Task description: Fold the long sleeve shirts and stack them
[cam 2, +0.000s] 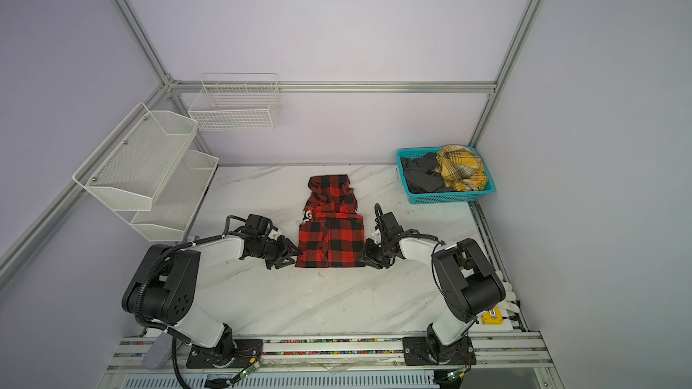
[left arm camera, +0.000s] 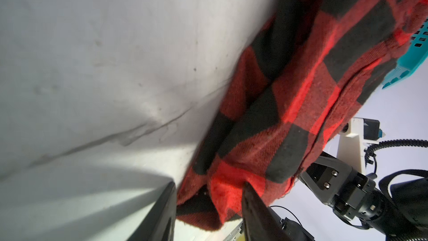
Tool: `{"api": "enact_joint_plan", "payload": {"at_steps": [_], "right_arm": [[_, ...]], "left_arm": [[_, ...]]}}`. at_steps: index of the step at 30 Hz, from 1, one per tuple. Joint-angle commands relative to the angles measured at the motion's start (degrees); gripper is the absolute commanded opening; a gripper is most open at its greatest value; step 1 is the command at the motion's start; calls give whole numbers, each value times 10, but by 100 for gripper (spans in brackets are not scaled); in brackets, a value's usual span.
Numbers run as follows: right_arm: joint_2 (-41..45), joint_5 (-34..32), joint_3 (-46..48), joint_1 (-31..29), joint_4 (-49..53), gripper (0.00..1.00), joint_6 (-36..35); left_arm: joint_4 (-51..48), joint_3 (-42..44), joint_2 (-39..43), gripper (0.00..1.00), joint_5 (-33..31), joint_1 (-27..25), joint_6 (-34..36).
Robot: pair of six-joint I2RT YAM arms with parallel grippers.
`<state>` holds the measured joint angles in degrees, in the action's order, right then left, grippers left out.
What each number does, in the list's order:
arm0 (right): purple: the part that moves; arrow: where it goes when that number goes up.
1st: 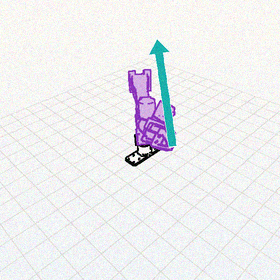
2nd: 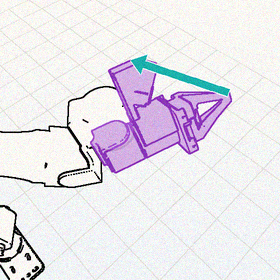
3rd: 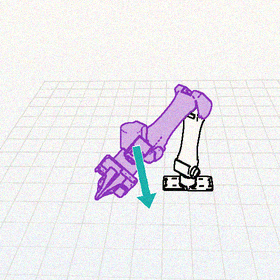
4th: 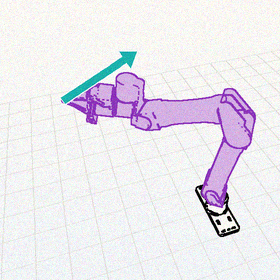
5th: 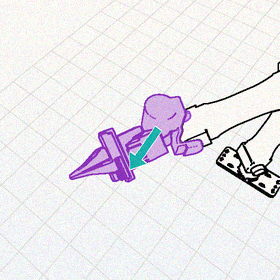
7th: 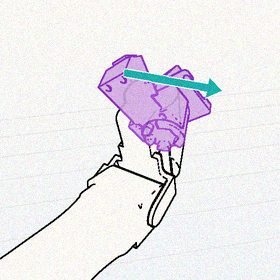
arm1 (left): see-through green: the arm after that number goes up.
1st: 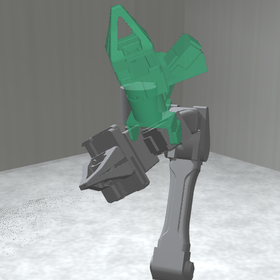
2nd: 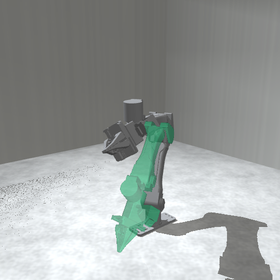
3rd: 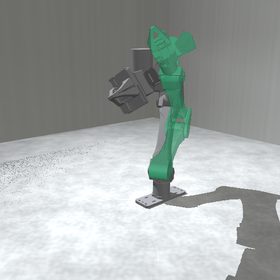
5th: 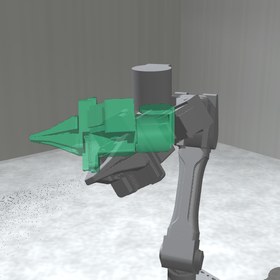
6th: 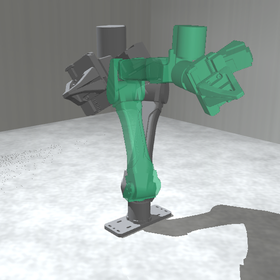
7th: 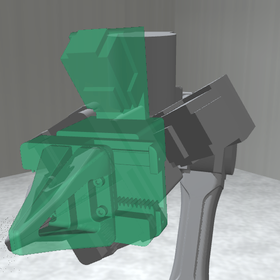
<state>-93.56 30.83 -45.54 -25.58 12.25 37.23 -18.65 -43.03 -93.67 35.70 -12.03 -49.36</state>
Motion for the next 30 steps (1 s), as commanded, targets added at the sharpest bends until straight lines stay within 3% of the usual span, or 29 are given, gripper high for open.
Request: {"api": "enact_joint_plan", "payload": {"at_steps": [1,14,23,28,30], "right_arm": [[-15,-30,-3,1,33,38,2],[-24,-29,-4,1,31,37,0],[-18,-32,5,1,28,37,2],[-18,-34,6,1,28,33,2],[-20,-33,4,0,25,28,3]], "left_arm": [[-76,36,-63,43,-57,-9,-17],[-107,72,-1,42,-64,-14,-31],[-75,30,-55,40,-68,-9,-32],[-73,29,-57,28,-71,-4,-28],[-74,32,-51,17,-72,-4,-28]]}}
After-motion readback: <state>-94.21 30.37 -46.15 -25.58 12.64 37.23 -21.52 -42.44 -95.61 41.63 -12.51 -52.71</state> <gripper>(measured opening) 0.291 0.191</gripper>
